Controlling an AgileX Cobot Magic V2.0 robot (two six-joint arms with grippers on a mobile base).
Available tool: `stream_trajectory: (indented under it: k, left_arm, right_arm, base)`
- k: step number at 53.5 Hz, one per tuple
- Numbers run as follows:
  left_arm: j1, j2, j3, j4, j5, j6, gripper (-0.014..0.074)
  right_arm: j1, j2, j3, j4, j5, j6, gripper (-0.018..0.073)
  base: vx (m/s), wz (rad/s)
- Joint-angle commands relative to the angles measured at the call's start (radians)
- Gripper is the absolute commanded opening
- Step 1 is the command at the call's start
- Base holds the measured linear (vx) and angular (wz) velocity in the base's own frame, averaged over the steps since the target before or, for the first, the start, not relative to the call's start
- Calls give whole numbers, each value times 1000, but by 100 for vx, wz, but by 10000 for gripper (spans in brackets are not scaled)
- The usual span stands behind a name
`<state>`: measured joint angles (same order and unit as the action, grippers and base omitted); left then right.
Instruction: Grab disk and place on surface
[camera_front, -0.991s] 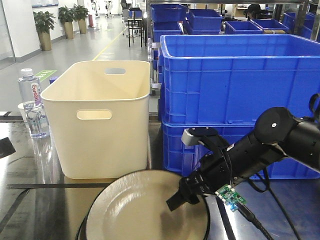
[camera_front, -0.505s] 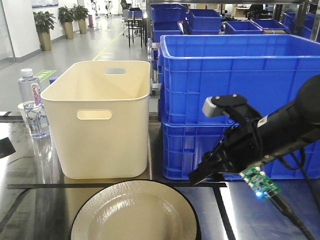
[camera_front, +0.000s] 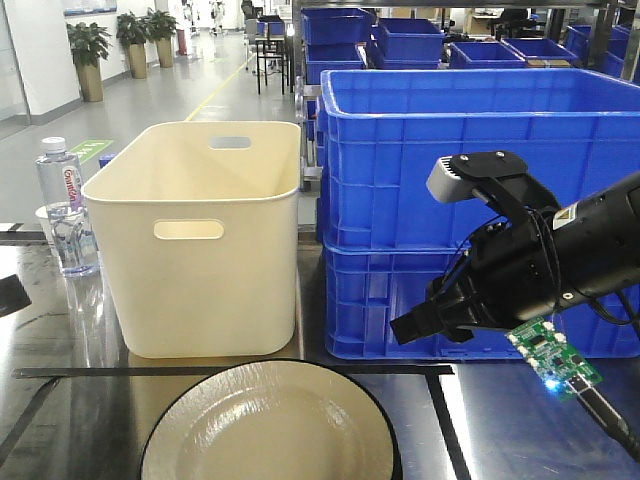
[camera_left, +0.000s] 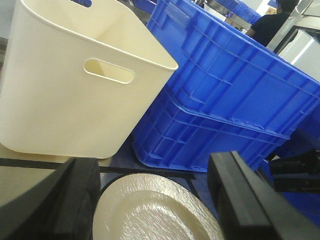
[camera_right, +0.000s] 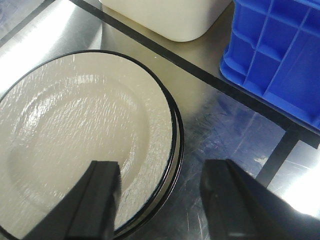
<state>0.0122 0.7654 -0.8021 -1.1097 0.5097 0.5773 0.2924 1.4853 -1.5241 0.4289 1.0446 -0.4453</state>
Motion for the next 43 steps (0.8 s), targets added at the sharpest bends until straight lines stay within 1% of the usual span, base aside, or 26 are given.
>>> stream_trajectory:
  k: [1, 12, 16, 18, 21, 24, 28, 30, 33, 38, 41, 43]
  left_arm:
    - [4, -4, -24, -45, -39, -5, 554]
    - [4, -4, -24, -45, -51, -5, 554]
    - [4, -4, -24, -39, -33, -5, 554]
    - [4, -5, -24, -18, -32, -5, 554]
    - [4, -5, -24, 39, -42, -11, 554]
    - [4, -5, -24, 76, -59, -50, 554]
    - [4, -6, -24, 142, -83, -151, 554]
    - [4, -8, -24, 188, -90, -232, 554]
    - [4, -19, -24, 276, -92, -341, 554]
    - [4, -62, -16, 475, -83, -577, 554]
    - [4, -105, 7, 616, -92, -729, 553]
    - [4, -137, 22, 690, -104, -807, 551]
  right_arm:
    - [-3, -37, -35, 22, -49, 0, 397]
    - [-3, -37, -35, 22, -49, 0, 382]
    - [-3, -37, -35, 22, -49, -1, 382]
    - [-3, -37, -35, 22, -49, -1, 382]
    - [-3, -37, -35, 22, -49, -1, 382]
    - [-3, -37, -35, 22, -49, -1, 382]
    - [-3, -37, -35, 22, -49, -1, 382]
    - [-3, -37, -35, 22, -49, -1, 382]
    - [-3, -37, -35, 22, -49, -1, 382]
    - [-3, -37, -35, 22, -49, -1, 382]
    - [-3, -37, -35, 22, -49, 0, 382]
    - [-3, -37, -35, 22, -49, 0, 382]
  base:
    - [0, 0]
    - [0, 0]
    - [0, 0]
    - [0, 0]
    - [0, 0]
    - [0, 0]
    - [0, 0]
    - [0, 0]
    - [0, 0]
    - [0, 0]
    - [0, 0]
    - [0, 0]
